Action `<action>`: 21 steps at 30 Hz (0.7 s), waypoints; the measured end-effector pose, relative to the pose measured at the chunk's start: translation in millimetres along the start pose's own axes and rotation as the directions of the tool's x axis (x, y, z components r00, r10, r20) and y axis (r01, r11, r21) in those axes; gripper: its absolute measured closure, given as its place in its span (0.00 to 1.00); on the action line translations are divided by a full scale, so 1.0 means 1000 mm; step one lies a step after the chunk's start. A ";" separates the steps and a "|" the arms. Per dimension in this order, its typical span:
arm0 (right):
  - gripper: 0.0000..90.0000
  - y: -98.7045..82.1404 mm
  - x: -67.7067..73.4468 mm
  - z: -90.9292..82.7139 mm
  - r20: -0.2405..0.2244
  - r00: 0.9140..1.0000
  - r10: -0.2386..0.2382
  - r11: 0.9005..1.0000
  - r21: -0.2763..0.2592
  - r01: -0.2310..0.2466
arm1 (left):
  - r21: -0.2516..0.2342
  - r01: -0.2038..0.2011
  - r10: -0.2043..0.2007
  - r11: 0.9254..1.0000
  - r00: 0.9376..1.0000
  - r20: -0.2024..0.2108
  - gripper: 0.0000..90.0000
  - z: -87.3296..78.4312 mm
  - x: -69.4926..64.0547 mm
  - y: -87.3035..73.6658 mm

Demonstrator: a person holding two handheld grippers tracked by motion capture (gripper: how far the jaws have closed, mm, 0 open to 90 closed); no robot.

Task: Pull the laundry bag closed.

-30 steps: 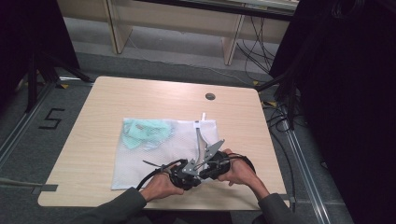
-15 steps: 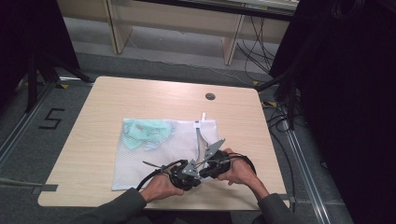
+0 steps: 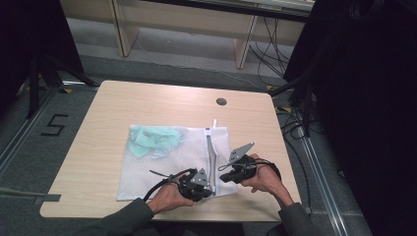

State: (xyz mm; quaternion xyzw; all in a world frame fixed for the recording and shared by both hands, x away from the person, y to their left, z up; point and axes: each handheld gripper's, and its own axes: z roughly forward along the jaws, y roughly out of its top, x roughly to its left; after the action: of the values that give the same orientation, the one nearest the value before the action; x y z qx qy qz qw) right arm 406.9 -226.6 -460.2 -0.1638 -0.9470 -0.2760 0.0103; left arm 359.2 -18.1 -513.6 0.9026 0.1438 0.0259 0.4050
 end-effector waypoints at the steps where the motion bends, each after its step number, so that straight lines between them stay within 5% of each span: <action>1: 1.00 -0.001 0.001 0.003 -0.016 1.000 -0.006 1.000 0.006 0.006 | 0.012 -0.011 0.011 1.000 1.000 -0.007 1.00 -0.001 0.000 0.000; 2: 1.00 0.000 0.001 0.005 -0.024 0.999 -0.046 0.999 0.009 0.046 | 0.004 0.005 -0.005 1.000 1.000 -0.008 1.00 0.000 -0.001 0.000; 3: 1.00 0.000 0.002 0.008 -0.058 0.998 -0.035 0.999 0.012 0.036 | 0.000 0.012 -0.012 1.000 1.000 -0.008 1.00 0.000 -0.001 0.000; 7: 0.94 0.004 0.003 0.012 -0.074 0.996 -0.053 0.998 -0.020 0.052 | -0.013 0.010 -0.010 1.000 1.000 0.007 1.00 0.001 0.000 -0.001; 17: 0.70 0.008 0.001 0.025 -0.095 0.992 -0.077 0.996 0.030 0.081 | 0.010 -0.003 0.003 1.000 1.000 -0.019 1.00 -0.002 0.001 -0.001; 21: 0.70 0.009 0.001 0.030 -0.152 0.985 -0.085 0.995 0.034 0.091 | 0.002 -0.003 0.003 1.000 1.000 -0.018 1.00 -0.001 0.001 -0.002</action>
State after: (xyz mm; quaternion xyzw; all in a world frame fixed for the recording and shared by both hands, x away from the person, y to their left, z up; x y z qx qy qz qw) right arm 410.9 -203.3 -480.5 -0.1002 -0.9554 -0.2682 0.0729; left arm 359.7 -15.6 -514.2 0.9029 0.1462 0.0347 0.4028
